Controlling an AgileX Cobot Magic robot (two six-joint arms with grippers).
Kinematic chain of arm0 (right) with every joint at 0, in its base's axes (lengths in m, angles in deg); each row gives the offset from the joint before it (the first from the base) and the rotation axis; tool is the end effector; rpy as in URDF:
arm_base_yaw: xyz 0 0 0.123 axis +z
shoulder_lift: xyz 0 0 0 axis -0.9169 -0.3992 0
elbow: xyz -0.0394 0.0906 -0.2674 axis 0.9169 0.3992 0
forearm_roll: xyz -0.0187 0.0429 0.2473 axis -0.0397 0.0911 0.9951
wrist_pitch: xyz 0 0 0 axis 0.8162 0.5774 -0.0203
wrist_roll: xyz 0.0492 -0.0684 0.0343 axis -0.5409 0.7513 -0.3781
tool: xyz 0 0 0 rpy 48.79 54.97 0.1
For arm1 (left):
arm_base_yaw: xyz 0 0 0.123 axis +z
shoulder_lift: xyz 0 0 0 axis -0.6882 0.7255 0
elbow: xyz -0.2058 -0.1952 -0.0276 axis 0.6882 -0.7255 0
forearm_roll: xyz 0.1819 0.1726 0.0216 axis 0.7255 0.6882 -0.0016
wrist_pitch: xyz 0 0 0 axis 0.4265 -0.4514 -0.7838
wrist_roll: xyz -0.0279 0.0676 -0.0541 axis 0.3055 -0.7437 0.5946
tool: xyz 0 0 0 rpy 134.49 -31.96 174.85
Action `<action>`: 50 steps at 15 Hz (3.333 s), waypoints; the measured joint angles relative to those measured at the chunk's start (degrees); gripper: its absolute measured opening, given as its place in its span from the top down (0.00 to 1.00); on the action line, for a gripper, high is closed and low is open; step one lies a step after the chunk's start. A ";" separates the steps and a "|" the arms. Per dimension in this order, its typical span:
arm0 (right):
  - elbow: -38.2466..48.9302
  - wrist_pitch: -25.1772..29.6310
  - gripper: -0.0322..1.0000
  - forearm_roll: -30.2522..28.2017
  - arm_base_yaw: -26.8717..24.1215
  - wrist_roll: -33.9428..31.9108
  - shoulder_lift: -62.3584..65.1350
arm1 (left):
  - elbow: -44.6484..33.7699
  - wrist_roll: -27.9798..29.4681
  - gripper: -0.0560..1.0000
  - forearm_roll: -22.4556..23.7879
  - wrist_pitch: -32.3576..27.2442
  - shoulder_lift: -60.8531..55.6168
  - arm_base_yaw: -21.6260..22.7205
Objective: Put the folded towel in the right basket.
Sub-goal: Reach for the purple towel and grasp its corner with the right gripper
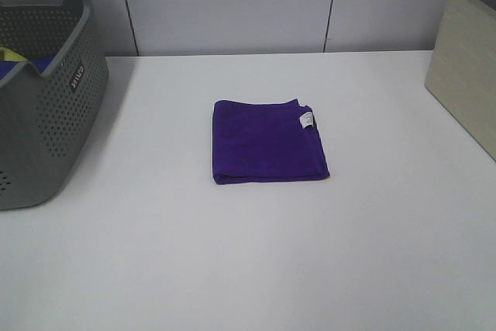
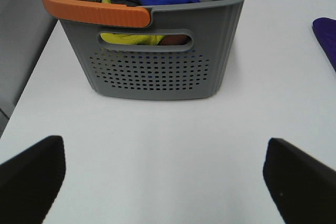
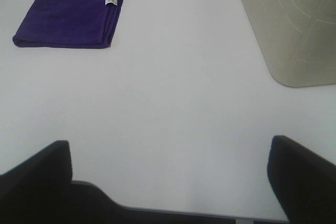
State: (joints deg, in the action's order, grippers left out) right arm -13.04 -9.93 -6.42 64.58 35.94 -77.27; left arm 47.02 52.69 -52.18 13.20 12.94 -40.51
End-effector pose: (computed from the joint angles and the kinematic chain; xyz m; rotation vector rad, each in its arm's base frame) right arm -0.0030 0.0077 0.2622 -0.0973 2.1224 0.0236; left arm -0.0052 -0.0010 0.2782 -0.0280 2.0225 0.0363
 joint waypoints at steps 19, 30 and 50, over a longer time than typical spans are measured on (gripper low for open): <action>0.00 0.00 0.03 1.43 0.00 0.06 0.00 | 0.00 0.00 0.01 0.00 0.00 0.00 0.00; -11.52 2.06 0.03 1.49 0.00 1.15 -19.31 | 0.00 0.00 0.01 0.00 0.00 0.00 0.00; -61.71 -13.29 0.04 31.68 9.45 13.18 -123.76 | 0.00 0.00 0.01 0.00 0.00 0.00 0.00</action>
State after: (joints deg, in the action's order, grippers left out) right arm -74.75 -23.22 25.27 74.03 49.11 -201.03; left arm 47.02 52.69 -52.18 13.20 12.94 -40.51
